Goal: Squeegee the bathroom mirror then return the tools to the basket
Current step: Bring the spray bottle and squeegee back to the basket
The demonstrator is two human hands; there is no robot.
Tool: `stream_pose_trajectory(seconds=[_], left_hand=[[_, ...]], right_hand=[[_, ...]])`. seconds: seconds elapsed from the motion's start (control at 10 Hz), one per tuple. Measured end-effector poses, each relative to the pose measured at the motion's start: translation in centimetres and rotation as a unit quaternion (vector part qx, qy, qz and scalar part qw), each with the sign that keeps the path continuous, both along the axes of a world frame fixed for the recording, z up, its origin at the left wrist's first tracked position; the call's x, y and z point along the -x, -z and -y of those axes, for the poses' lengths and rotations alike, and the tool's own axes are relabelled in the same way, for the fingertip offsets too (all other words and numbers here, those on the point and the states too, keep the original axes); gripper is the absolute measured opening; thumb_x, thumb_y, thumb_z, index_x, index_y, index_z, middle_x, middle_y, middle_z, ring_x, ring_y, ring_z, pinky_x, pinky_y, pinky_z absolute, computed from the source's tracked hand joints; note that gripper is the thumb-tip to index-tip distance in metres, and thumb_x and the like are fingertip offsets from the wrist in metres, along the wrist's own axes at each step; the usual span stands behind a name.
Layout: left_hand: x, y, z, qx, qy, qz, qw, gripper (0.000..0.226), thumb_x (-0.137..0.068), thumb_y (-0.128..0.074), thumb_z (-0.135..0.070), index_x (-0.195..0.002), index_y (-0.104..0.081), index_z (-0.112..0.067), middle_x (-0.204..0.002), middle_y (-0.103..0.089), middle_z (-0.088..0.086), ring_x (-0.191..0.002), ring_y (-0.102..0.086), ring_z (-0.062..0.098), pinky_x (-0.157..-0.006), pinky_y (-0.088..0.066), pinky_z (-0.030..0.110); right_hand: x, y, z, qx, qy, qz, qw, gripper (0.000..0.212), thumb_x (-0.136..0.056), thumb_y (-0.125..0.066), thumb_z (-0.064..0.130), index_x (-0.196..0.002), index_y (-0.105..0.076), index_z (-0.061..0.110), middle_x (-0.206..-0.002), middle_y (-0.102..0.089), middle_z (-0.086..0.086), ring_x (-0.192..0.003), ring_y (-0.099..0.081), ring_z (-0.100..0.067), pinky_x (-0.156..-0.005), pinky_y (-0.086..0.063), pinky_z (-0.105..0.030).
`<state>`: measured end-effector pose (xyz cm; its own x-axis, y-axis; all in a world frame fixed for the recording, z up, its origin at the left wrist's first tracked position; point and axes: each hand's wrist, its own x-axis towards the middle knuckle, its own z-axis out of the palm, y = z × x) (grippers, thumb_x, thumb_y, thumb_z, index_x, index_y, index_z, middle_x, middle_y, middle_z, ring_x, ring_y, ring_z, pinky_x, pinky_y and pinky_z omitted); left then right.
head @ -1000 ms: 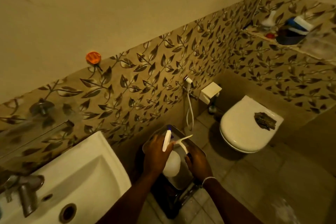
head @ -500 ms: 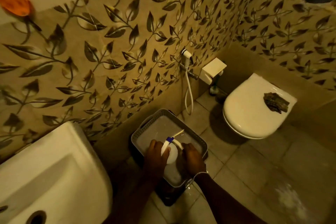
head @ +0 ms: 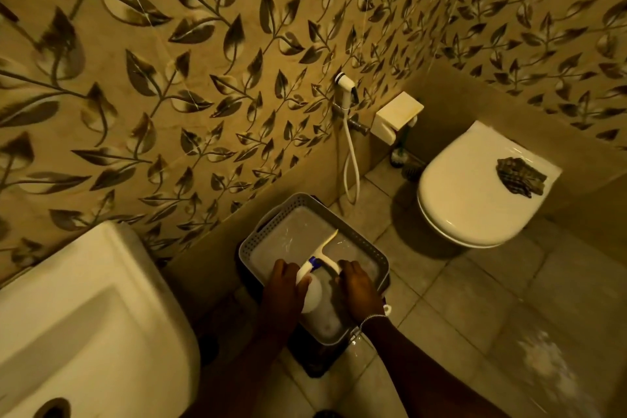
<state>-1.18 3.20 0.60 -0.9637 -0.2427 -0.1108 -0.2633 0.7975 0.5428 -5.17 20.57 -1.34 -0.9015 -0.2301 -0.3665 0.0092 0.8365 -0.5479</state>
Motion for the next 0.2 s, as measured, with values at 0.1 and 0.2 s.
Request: stream_pose_trajectory(seconds=[0.1, 0.2], left_hand=[[0.34, 0.0, -0.08, 0.002, 0.02, 0.015, 1.0, 0.025, -0.094, -0.069, -0.034, -0.1, -0.067, -0.009, -0.108, -0.059, 0.007, -0.089, -0.063, 0.02, -0.071, -0.043, 0.025], [0.83, -0.5, -0.27, 0.0, 0.041, 0.038, 0.998, 0.031, -0.097, -0.066, -0.036, -0.109, -0.064, -0.008, -0.117, -0.056, 0.008, -0.099, -0.064, 0.023, -0.079, -0.047, 0.028]], right_hand=[[0.06, 0.03, 0.2, -0.011, -0.004, 0.003, 1.0, 0.044, -0.102, -0.05, 0.029, -0.145, -0.045, 0.017, -0.136, -0.055, -0.009, -0.121, -0.055, -0.025, -0.105, -0.045, -0.039], [0.0, -0.35, 0.04, -0.05, -0.005, -0.002, 0.999, 0.045, -0.102, -0.052, 0.032, -0.144, -0.045, 0.019, -0.135, -0.057, -0.007, -0.12, -0.056, -0.023, -0.104, -0.046, -0.038]])
